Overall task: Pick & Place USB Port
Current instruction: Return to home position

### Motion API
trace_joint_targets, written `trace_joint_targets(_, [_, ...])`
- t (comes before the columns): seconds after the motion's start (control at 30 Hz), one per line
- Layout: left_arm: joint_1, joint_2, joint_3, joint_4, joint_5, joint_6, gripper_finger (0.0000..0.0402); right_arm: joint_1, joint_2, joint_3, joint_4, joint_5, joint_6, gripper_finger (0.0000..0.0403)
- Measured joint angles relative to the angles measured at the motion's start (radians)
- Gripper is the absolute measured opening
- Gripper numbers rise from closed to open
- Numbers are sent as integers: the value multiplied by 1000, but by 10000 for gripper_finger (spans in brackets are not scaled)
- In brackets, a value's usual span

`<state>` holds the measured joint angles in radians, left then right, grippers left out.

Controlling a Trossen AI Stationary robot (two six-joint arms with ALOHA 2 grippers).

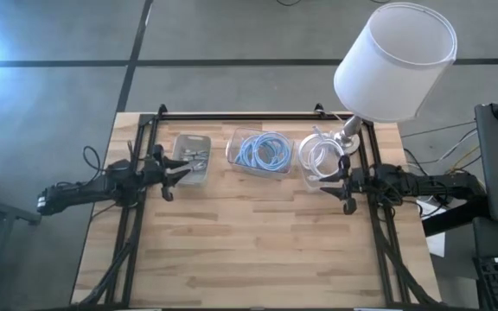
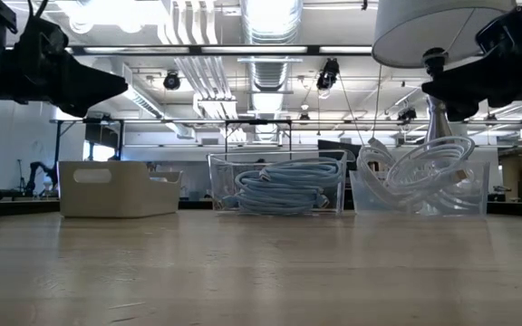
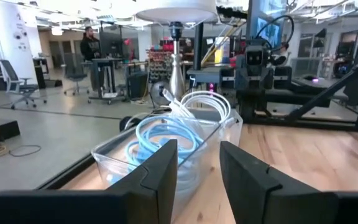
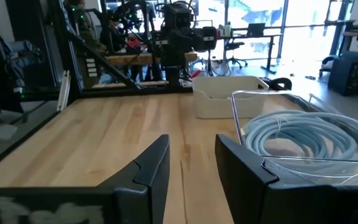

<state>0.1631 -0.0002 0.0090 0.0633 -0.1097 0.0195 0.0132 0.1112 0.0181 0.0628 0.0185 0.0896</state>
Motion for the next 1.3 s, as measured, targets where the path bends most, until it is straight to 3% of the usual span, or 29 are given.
trace_joint_targets(0.27, [0, 2, 0, -12, 0, 9, 124, 0, 0, 0, -6, 1, -75, 116])
trace_joint_targets(0.8, [-1, 2, -2, -25, -5, 4, 124, 0, 2, 0, -6, 2, -67, 135])
trace_joint_targets(1.0, [-1, 2, -1, -26, -5, 3, 124, -1, 9, 0, -8, 140, -115, 127])
trace_joint_targets(1.3, [0, 2, 1, -27, -5, 2, 124, -1, 10, 0, -8, 146, -122, 115])
